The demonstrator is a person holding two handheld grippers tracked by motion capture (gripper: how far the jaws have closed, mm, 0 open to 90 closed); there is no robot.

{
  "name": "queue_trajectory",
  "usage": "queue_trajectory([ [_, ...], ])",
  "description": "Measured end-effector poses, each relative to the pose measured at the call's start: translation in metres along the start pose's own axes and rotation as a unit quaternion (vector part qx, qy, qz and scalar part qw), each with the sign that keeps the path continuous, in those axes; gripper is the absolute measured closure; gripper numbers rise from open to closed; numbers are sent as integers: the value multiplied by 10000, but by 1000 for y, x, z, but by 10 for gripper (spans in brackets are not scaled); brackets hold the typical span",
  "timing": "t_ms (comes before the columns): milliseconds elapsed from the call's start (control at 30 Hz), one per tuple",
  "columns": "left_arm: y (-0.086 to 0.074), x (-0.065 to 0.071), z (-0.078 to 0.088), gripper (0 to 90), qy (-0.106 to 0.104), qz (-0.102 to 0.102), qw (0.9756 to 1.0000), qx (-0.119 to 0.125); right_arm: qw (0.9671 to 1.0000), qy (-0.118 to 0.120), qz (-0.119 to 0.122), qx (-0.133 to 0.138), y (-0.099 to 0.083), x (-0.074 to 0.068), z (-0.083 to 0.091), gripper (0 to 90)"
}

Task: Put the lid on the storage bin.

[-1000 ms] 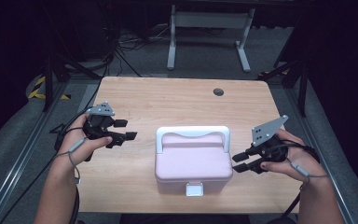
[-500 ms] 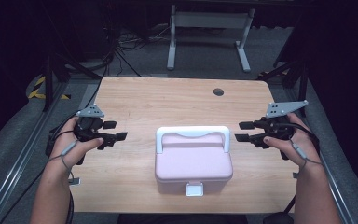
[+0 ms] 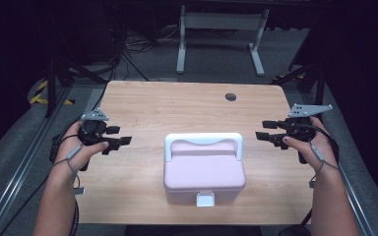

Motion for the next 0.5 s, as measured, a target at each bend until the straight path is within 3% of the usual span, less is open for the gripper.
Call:
queue_trajectory([
  [400, -7, -13, -14, 355, -198, 155, 9997, -33, 9990, -312, -270, -162, -21, 31, -11, 394],
  [500, -10, -18, -18, 355, -189, 202, 9996, -72, 9980, -401, -343, -347, -30, 39, -20, 384],
])
Point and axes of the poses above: each handheld gripper's, and its own axes: z roughly backward along the jaws, y roughly out of its top, x roughly to its right, the point moved 10 cm from there along -z, roughly forward along the jaws, and after that the axes turned 5 degrees about -x, right-handed, at the moved point
